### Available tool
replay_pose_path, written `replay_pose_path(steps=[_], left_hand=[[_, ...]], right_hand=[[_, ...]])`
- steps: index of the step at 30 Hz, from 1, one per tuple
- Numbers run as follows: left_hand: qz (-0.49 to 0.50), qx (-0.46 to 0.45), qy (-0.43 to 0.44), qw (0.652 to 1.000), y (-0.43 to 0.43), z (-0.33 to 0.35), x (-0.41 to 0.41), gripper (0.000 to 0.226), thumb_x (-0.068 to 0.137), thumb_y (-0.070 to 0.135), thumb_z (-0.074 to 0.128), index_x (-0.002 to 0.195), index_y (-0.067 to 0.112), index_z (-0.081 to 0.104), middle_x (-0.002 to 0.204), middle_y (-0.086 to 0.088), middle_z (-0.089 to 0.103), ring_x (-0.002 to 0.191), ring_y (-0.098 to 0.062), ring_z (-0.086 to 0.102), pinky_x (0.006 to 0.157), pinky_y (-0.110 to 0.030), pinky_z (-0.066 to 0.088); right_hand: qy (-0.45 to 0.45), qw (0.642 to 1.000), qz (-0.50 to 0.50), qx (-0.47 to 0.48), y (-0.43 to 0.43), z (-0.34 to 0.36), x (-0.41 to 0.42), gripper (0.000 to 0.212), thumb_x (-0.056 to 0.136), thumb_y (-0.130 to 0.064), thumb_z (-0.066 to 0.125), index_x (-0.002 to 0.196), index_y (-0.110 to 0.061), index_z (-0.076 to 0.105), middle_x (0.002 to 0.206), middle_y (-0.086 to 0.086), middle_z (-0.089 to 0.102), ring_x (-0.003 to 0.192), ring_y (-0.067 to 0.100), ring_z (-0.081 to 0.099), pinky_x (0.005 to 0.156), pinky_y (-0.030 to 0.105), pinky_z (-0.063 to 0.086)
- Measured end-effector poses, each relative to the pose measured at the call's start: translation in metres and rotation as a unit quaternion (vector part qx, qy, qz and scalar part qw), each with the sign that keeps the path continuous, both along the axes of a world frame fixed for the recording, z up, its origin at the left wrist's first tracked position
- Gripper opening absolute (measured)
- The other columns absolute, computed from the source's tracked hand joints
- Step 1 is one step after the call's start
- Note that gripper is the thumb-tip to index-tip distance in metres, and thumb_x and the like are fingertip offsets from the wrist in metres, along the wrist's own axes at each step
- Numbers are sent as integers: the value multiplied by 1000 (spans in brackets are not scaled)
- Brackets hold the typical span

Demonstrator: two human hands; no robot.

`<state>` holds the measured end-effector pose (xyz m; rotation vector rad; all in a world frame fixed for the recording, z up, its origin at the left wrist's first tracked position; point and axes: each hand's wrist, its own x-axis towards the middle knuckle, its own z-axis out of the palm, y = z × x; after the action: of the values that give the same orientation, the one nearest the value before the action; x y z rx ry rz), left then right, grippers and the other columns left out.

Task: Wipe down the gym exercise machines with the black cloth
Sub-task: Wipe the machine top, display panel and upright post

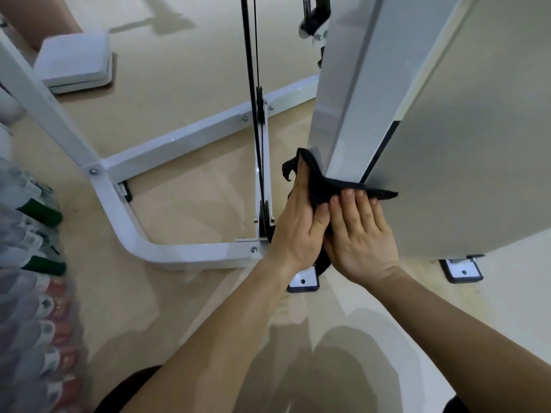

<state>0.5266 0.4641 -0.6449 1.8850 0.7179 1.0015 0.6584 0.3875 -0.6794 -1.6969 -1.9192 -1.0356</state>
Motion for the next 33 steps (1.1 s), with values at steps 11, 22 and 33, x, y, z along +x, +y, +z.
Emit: replay_pose_path(steps=[11, 22, 33], left_hand=[[116, -74, -86, 987, -19, 22, 26, 79, 96, 55, 47, 159, 17, 18, 158, 0, 39, 142, -10, 41, 109, -13, 33], [130, -75, -56, 987, -10, -18, 30, 84, 92, 47, 57, 158, 13, 18, 155, -15, 42, 143, -28, 41, 114, -48, 38], [140, -155, 38, 977, -25, -84, 20, 84, 88, 36, 58, 159, 14, 18, 154, 1, 40, 129, -18, 40, 93, -18, 35]], right_hand=[[106, 976, 4, -190, -51, 45, -13, 74, 86, -14, 55, 154, -1, 29, 165, 15, 19, 151, 27, 25, 117, 51, 33], [389, 863, -160, -281, -40, 26, -24, 16, 98, -27, 45, 97, -21, 60, 86, 3, 68, 76, 36, 61, 60, 37, 46], [518, 720, -236, -398, -33, -3, -24, 30, 102, -41, 32, 93, -27, 57, 100, 0, 67, 96, 32, 56, 78, 39, 45]])
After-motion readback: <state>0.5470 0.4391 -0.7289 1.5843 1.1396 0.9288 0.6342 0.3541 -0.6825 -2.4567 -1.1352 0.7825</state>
